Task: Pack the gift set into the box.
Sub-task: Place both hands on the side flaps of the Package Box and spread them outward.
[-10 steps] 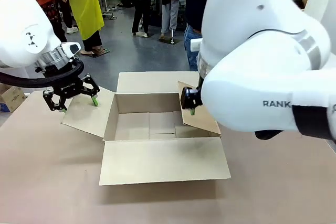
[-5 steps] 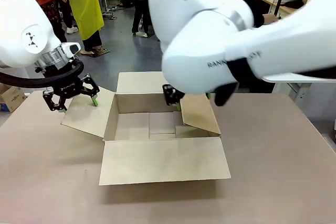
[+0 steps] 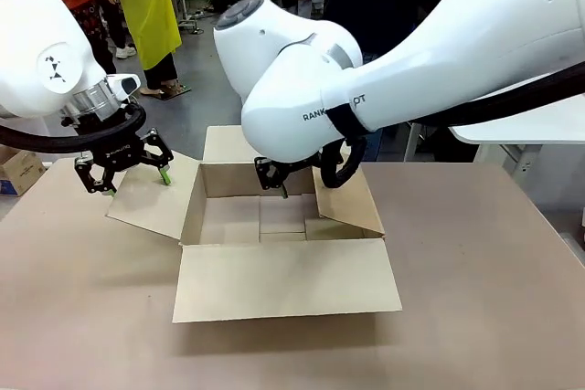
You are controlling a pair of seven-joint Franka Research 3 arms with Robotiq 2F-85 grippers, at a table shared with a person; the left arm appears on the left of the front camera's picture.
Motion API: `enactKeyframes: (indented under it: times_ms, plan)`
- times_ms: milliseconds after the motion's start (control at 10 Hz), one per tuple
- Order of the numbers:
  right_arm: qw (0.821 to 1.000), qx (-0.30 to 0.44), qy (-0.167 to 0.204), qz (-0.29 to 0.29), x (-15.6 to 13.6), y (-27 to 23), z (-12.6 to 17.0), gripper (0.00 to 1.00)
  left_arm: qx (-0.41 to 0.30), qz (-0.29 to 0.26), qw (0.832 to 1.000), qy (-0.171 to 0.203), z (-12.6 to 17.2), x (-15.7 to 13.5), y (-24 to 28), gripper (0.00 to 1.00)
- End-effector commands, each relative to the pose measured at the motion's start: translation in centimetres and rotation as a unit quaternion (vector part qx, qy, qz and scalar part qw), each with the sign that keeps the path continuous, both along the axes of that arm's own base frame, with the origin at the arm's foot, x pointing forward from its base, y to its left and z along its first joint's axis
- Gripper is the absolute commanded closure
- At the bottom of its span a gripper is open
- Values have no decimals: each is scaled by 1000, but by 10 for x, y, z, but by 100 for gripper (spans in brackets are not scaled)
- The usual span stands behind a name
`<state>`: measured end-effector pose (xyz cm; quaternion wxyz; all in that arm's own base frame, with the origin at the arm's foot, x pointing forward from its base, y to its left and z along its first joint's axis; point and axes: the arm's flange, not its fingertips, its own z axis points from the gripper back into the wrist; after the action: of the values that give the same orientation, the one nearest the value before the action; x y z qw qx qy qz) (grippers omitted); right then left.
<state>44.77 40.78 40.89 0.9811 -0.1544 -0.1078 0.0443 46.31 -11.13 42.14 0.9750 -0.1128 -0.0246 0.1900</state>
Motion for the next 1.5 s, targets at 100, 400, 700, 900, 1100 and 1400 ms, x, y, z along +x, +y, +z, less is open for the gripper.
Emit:
enactKeyframes:
  times_ms: [100,400,700,900,1100,1400]
  plan:
    - [1000,0,0,0,0,0,0,0,9,6,1000,1,2,-1,0,0]
    - [1000,0,0,0,0,0,0,0,9,6,1000,1,2,-1,0,0]
    - [999,-27,-6,-28,1,-1,-1,0,9,6,1000,1,2,-1,0,0]
    - [995,-68,-23,-63,8,-17,6,0,9,6,1000,1,2,-1,0,0]
    - [990,-113,-43,-76,11,-22,10,0,9,6,1000,1,2,-1,0,0]
    - [984,-140,-72,-78,9,-25,16,0,9,6,1000,1,2,-1,0,0]
